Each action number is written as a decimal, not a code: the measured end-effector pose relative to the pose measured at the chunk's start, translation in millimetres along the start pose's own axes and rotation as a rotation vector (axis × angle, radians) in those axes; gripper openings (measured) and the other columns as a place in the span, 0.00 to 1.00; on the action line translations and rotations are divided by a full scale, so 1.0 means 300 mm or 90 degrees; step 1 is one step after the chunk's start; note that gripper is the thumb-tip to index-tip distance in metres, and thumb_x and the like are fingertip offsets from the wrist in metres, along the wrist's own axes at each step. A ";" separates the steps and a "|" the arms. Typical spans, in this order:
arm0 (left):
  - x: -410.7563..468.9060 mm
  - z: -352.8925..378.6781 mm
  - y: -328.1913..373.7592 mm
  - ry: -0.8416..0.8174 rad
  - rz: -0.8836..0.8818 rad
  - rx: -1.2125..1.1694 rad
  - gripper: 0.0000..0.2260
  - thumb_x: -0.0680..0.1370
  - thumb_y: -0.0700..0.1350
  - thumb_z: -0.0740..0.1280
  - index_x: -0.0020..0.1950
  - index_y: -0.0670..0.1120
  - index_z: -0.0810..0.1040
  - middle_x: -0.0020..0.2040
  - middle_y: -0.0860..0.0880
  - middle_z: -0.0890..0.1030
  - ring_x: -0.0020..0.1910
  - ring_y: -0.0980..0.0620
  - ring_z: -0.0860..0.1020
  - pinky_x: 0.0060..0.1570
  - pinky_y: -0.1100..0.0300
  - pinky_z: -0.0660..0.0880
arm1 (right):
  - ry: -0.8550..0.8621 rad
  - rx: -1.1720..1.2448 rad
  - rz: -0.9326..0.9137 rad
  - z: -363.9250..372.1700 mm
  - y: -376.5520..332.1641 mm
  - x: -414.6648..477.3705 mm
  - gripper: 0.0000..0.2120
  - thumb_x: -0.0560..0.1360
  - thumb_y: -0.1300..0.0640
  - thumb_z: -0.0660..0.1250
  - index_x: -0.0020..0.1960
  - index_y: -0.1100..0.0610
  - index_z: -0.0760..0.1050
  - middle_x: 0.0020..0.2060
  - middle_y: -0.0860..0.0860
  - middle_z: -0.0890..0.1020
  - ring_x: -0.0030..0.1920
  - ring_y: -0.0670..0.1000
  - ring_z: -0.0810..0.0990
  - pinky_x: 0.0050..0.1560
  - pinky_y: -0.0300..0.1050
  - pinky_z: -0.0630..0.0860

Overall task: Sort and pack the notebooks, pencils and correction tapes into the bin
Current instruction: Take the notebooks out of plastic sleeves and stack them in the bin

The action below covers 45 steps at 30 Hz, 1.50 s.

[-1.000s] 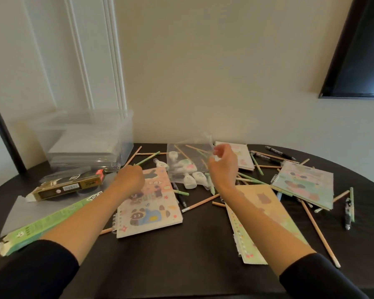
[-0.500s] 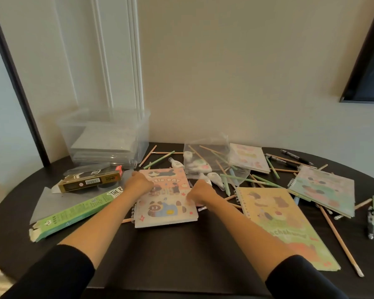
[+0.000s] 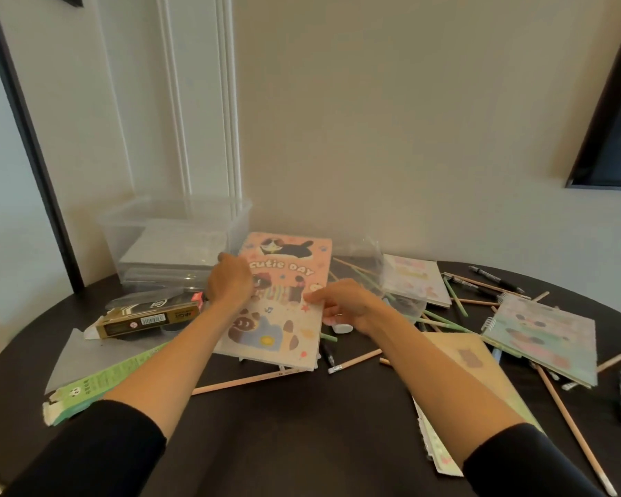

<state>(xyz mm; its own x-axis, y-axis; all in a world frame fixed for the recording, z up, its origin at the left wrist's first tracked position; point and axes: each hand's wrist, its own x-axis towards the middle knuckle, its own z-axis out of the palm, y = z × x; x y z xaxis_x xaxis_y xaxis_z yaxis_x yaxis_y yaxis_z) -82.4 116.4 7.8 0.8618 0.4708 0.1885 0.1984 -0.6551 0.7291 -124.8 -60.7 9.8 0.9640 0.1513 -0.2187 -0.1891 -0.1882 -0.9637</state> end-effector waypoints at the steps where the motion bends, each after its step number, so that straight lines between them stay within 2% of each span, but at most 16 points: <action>1: -0.004 -0.001 0.020 0.021 0.039 -0.008 0.15 0.81 0.43 0.49 0.60 0.35 0.68 0.58 0.36 0.75 0.52 0.38 0.73 0.44 0.51 0.65 | 0.000 0.036 -0.013 -0.016 -0.008 0.001 0.09 0.74 0.61 0.67 0.54 0.61 0.75 0.39 0.52 0.82 0.38 0.48 0.80 0.35 0.38 0.76; 3: -0.008 0.002 0.053 0.044 0.142 -0.007 0.13 0.81 0.44 0.50 0.49 0.39 0.70 0.49 0.38 0.76 0.42 0.43 0.71 0.39 0.54 0.63 | 0.039 0.137 -0.045 -0.055 -0.019 0.001 0.04 0.75 0.61 0.65 0.50 0.60 0.75 0.39 0.53 0.82 0.38 0.50 0.81 0.36 0.40 0.78; 6: -0.021 0.010 0.124 0.039 0.311 0.020 0.16 0.81 0.47 0.52 0.35 0.44 0.63 0.34 0.45 0.72 0.35 0.45 0.68 0.32 0.55 0.58 | 0.135 0.237 -0.082 -0.157 -0.039 -0.009 0.01 0.74 0.64 0.65 0.45 0.61 0.74 0.34 0.54 0.80 0.34 0.50 0.81 0.34 0.43 0.79; 9: -0.043 0.022 0.220 0.051 0.465 0.068 0.14 0.82 0.47 0.52 0.40 0.42 0.66 0.33 0.46 0.71 0.34 0.45 0.69 0.32 0.56 0.59 | 0.141 0.139 -0.097 -0.269 -0.044 -0.041 0.01 0.73 0.64 0.66 0.45 0.60 0.76 0.37 0.54 0.81 0.34 0.50 0.82 0.29 0.41 0.78; 13: -0.085 0.065 0.357 0.040 0.620 0.122 0.13 0.82 0.46 0.52 0.47 0.39 0.71 0.36 0.40 0.76 0.34 0.43 0.72 0.33 0.55 0.61 | 0.054 -0.084 -0.088 -0.374 -0.026 -0.088 0.05 0.76 0.55 0.65 0.50 0.55 0.77 0.43 0.51 0.84 0.41 0.49 0.84 0.39 0.42 0.80; 16: -0.118 0.101 0.446 0.027 0.681 0.119 0.13 0.82 0.45 0.53 0.49 0.37 0.72 0.37 0.39 0.76 0.33 0.47 0.67 0.34 0.55 0.59 | 0.056 -0.093 -0.131 -0.428 -0.022 -0.116 0.04 0.77 0.56 0.63 0.51 0.51 0.74 0.42 0.48 0.84 0.40 0.48 0.84 0.36 0.40 0.79; 20: -0.126 0.147 0.499 0.004 0.672 0.064 0.12 0.81 0.43 0.53 0.51 0.38 0.73 0.47 0.40 0.76 0.47 0.43 0.71 0.41 0.53 0.65 | 0.176 0.045 -0.199 -0.481 -0.007 -0.129 0.09 0.77 0.65 0.61 0.55 0.55 0.72 0.42 0.52 0.82 0.34 0.49 0.83 0.28 0.42 0.79; 23: -0.099 0.170 0.460 0.000 0.559 0.080 0.09 0.80 0.39 0.52 0.53 0.38 0.70 0.52 0.40 0.73 0.52 0.42 0.70 0.44 0.53 0.66 | 0.280 0.188 -0.157 -0.510 0.032 -0.118 0.07 0.78 0.66 0.58 0.54 0.58 0.69 0.47 0.55 0.79 0.36 0.52 0.80 0.28 0.45 0.79; 26: -0.065 0.193 0.375 -0.096 0.412 0.193 0.07 0.79 0.37 0.55 0.55 0.39 0.69 0.53 0.40 0.74 0.50 0.43 0.72 0.42 0.55 0.65 | 0.295 0.402 -0.135 -0.538 0.065 -0.106 0.11 0.79 0.68 0.54 0.58 0.57 0.67 0.52 0.56 0.76 0.45 0.56 0.79 0.41 0.54 0.77; 29: -0.062 0.226 0.294 -0.298 0.383 0.311 0.13 0.78 0.44 0.62 0.60 0.40 0.70 0.58 0.41 0.75 0.54 0.44 0.73 0.46 0.57 0.68 | 0.313 0.487 -0.096 -0.558 0.081 -0.104 0.16 0.80 0.67 0.54 0.67 0.61 0.64 0.56 0.60 0.74 0.58 0.63 0.75 0.52 0.61 0.74; 32: -0.089 0.283 0.243 -0.384 0.421 0.436 0.25 0.74 0.51 0.67 0.67 0.42 0.66 0.64 0.43 0.71 0.61 0.45 0.72 0.54 0.56 0.71 | 0.291 0.488 -0.048 -0.565 0.089 -0.115 0.16 0.79 0.67 0.56 0.66 0.65 0.64 0.48 0.59 0.77 0.58 0.62 0.75 0.47 0.57 0.77; 35: -0.121 0.331 0.218 -0.342 0.433 0.440 0.23 0.77 0.47 0.64 0.69 0.42 0.64 0.65 0.43 0.70 0.63 0.45 0.70 0.58 0.54 0.69 | 0.252 0.441 0.004 -0.571 0.100 -0.131 0.13 0.78 0.67 0.58 0.62 0.65 0.67 0.40 0.58 0.78 0.41 0.57 0.80 0.36 0.49 0.80; 37: -0.126 0.351 0.205 -0.322 0.389 0.426 0.21 0.79 0.46 0.59 0.71 0.44 0.63 0.67 0.44 0.70 0.67 0.44 0.68 0.66 0.47 0.61 | 0.224 0.417 0.034 -0.584 0.114 -0.135 0.08 0.77 0.66 0.59 0.57 0.65 0.69 0.39 0.58 0.79 0.32 0.55 0.82 0.26 0.47 0.80; 39: -0.118 0.365 0.191 -0.313 0.371 0.418 0.19 0.80 0.42 0.57 0.71 0.42 0.63 0.68 0.42 0.69 0.69 0.42 0.65 0.68 0.45 0.57 | 0.200 0.386 0.061 -0.607 0.133 -0.134 0.07 0.77 0.66 0.61 0.55 0.65 0.71 0.38 0.58 0.81 0.29 0.53 0.83 0.25 0.47 0.79; 41: -0.101 0.377 0.171 -0.292 0.376 0.345 0.20 0.78 0.36 0.59 0.71 0.39 0.63 0.68 0.41 0.69 0.67 0.41 0.67 0.65 0.50 0.62 | 0.178 0.354 0.087 -0.626 0.150 -0.134 0.09 0.77 0.65 0.61 0.56 0.65 0.71 0.40 0.58 0.82 0.31 0.53 0.83 0.28 0.48 0.80; 45: -0.093 0.385 0.203 -0.310 0.446 0.388 0.15 0.81 0.44 0.56 0.67 0.44 0.68 0.67 0.44 0.70 0.67 0.45 0.67 0.66 0.48 0.60 | 0.157 0.346 0.111 -0.669 0.166 -0.148 0.08 0.77 0.66 0.59 0.55 0.66 0.71 0.42 0.59 0.81 0.33 0.55 0.83 0.30 0.48 0.81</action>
<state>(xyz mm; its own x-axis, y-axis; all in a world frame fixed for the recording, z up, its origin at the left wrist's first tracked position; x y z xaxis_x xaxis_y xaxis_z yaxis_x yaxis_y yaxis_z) -40.5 -5.1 -29.1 0.9425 -0.3295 0.0564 -0.3332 -0.9396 0.0790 -139.6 -271.5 2.1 0.9129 -0.0782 -0.4006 -0.3532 0.3406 -0.8713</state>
